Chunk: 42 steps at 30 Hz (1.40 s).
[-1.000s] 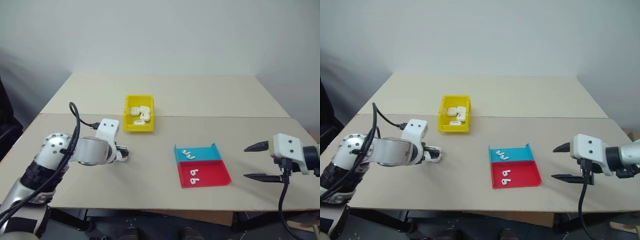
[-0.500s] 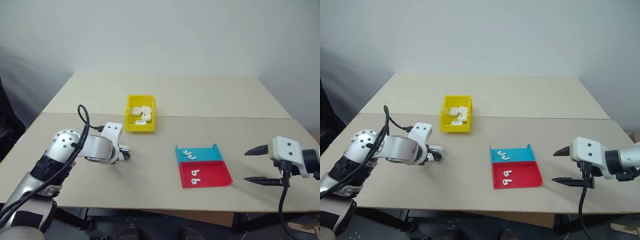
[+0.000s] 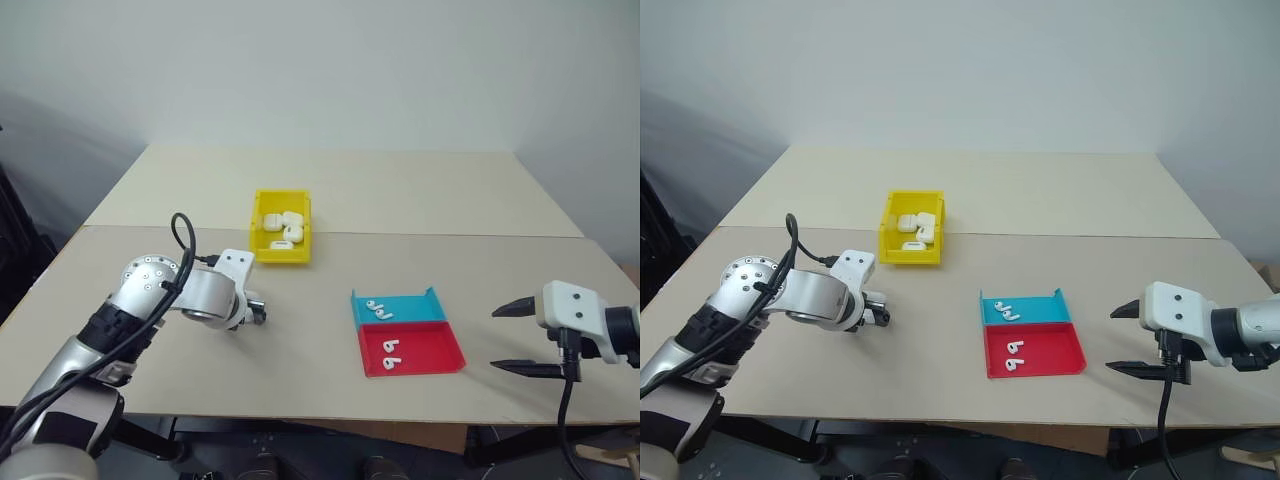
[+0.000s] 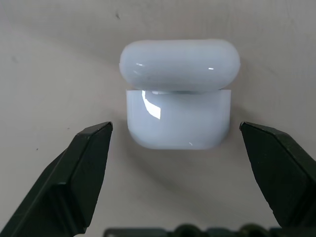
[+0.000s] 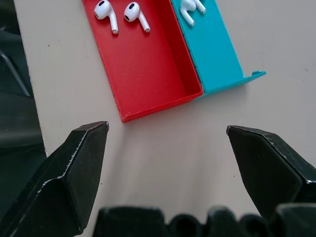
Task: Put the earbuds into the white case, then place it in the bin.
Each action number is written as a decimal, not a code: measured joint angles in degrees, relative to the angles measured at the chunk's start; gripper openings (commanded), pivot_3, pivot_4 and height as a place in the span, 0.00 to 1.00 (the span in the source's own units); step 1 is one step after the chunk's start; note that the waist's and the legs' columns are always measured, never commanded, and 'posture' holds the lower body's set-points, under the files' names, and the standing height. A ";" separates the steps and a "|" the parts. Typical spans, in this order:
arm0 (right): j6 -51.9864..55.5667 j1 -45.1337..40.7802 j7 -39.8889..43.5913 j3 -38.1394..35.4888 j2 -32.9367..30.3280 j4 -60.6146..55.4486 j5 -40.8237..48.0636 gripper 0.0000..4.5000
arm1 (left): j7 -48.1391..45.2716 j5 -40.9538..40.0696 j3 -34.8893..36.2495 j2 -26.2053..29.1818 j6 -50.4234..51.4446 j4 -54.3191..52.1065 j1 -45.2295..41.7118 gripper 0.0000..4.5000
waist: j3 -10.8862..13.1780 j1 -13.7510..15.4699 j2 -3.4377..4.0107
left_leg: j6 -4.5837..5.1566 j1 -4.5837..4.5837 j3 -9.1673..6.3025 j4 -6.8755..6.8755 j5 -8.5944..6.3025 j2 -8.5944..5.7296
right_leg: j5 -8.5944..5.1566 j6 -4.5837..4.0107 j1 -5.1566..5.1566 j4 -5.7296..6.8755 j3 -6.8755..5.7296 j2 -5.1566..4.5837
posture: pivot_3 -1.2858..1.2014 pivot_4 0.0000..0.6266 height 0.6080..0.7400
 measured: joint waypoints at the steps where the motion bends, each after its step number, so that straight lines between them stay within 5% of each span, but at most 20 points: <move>1: 0.01 0.01 -0.09 0.00 0.00 -0.01 -0.02 0.98 | -0.50 0.22 0.00 0.00 0.50 0.31 -0.31 1.00 | 0.00 0.02 0.00 | 0.00 0.00 -0.01 0.00 0.00 0.00 | 0.00 0.00 0.00 0.00 0.00 0.00 | 0.52 0.24 1.00; 11: 0.09 0.12 -0.33 0.00 0.00 -0.13 -0.12 0.98 | -4.14 5.10 0.13 -0.76 3.32 0.36 -0.98 1.00 | 0.00 0.03 0.00 | 0.00 0.07 -0.02 0.00 0.00 -0.03 | -0.01 0.01 0.10 -0.01 -0.02 -0.02 | 0.52 0.24 1.00; 18: 0.19 0.17 -0.77 0.00 0.00 -0.42 -0.21 1.00 | -6.62 6.80 0.52 -1.50 5.02 0.33 -1.16 0.61 | 0.00 -0.03 0.00 | 0.00 0.09 -0.04 0.00 -0.01 -0.03 | -0.02 0.03 0.14 -0.05 -0.04 -0.02 | 0.52 0.24 1.00; 29: 0.48 -0.41 -1.75 0.46 0.00 -0.35 -0.60 1.00 | -10.84 16.74 2.41 1.08 8.34 -6.58 -0.34 0.60 | 0.03 -0.17 -0.04 | -0.03 0.04 -0.04 -0.02 -0.02 -0.03 | -0.02 0.03 0.08 -0.06 -0.04 -0.02 | 0.52 0.24 1.00; 36: 1.92 -4.68 -1.32 1.23 -0.73 -0.23 -0.54 1.00 | -28.35 27.25 10.34 8.15 7.45 -23.69 5.47 0.60 | 0.04 -0.17 -0.05 | -0.09 0.02 0.00 -0.03 -0.05 -0.01 | -0.07 -0.03 0.03 -0.08 -0.04 -0.02 | 0.52 0.24 1.00; 42: 6.78 -13.06 -0.66 5.97 -3.74 -2.62 -0.29 1.00 | -55.62 38.03 24.92 5.70 -12.09 -42.11 23.68 0.60 | 0.06 -0.27 -0.09 | -0.18 0.00 0.06 -0.05 -0.05 0.06 | -0.21 -0.34 0.01 -0.14 -0.04 -0.02 | 0.52 0.24 1.00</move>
